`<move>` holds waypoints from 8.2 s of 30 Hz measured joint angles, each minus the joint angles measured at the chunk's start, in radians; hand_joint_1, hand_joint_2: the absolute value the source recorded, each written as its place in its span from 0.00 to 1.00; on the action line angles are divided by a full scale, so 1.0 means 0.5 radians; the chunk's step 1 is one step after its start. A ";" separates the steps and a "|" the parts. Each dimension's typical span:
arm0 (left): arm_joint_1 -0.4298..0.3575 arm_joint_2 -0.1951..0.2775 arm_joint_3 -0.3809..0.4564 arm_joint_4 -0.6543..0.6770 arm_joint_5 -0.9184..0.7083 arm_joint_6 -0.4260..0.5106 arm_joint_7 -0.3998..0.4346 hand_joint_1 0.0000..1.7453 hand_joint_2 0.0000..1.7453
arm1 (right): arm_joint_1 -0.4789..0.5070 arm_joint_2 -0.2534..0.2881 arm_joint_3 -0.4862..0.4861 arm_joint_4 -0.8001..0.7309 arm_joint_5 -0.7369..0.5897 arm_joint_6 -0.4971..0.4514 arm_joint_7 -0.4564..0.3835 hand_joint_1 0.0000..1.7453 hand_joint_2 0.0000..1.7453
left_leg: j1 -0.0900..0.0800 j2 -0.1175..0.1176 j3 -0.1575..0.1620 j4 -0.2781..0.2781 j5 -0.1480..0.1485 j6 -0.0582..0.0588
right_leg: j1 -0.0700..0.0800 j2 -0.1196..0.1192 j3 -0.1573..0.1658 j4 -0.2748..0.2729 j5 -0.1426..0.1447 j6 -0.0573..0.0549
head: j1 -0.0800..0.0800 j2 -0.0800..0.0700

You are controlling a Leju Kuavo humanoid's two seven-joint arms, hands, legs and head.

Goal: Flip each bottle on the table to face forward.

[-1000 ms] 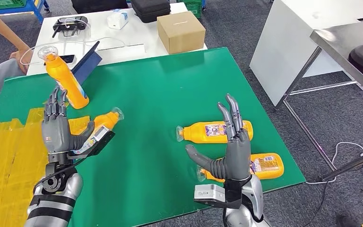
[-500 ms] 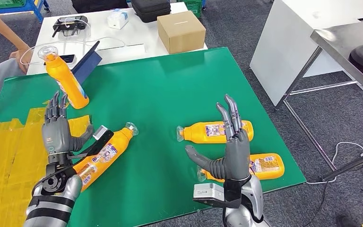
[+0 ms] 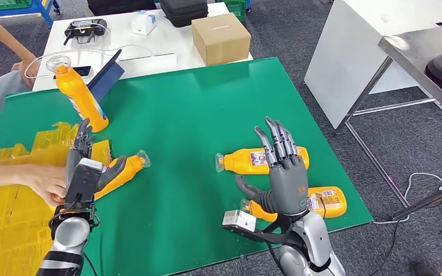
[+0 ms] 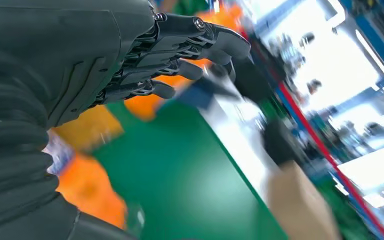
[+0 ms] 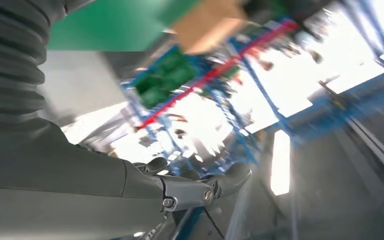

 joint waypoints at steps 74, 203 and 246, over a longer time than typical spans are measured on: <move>-0.107 -0.057 -0.306 -0.141 0.676 -0.513 -0.136 0.00 1.00 | -1.210 -0.224 0.049 2.002 -0.452 1.030 -0.391 0.00 1.00 | -0.006 -0.001 0.000 0.001 0.006 0.009 | -0.004 -0.002 0.001 0.001 0.005 0.006 | -0.001 0.000; -0.213 0.000 -0.657 -0.095 0.760 -0.684 -0.046 0.00 1.00 | -0.559 0.320 -0.194 0.867 -1.716 0.624 -0.535 1.00 1.00 | -0.006 -0.001 -0.003 0.001 0.006 0.009 | -0.004 -0.004 -0.003 0.001 0.004 0.005 | -0.001 0.000; -0.380 -0.042 -0.639 0.078 0.688 -0.528 -0.066 0.97 1.00 | -0.767 0.535 0.401 1.489 -1.469 0.781 -0.514 1.00 1.00 | -0.006 -0.001 -0.005 0.001 0.006 0.009 | -0.004 -0.004 -0.004 0.001 0.004 0.005 | 0.000 0.000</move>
